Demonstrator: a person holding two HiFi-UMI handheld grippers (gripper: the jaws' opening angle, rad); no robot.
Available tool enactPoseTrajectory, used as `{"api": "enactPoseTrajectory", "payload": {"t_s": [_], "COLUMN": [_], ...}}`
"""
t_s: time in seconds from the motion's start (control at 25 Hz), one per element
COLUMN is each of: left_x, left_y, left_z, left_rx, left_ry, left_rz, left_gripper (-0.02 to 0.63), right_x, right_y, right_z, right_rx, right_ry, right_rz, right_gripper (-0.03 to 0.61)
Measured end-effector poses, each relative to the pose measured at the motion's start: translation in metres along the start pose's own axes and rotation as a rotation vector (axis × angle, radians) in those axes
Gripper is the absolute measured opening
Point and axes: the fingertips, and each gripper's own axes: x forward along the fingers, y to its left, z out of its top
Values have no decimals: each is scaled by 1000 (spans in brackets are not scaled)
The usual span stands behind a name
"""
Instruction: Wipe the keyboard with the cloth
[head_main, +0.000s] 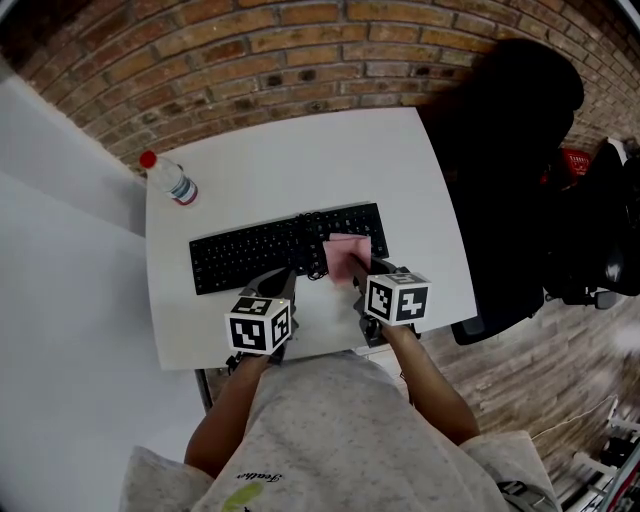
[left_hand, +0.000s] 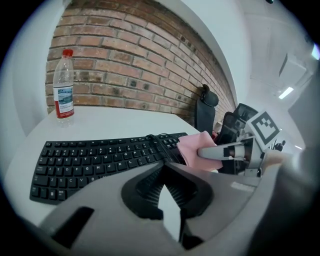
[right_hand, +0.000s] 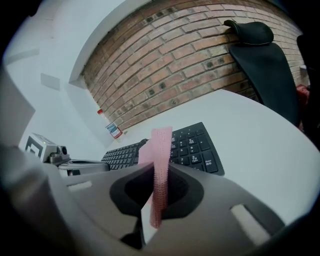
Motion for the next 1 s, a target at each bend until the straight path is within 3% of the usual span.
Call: {"api": "enactPoseTrajectory", "payload": {"t_s": [1.0], "left_x": [43], "left_y": [-61], "left_z": [18], "left_rx": [31], "left_ry": [-9], "left_rz": [-28], "left_gripper": [-6], "right_x": [-42], "right_y": [-82], "right_z": [17], "right_rx": [36], "right_ry": [-34], "right_rz": [-54], "right_gripper": [23]}}
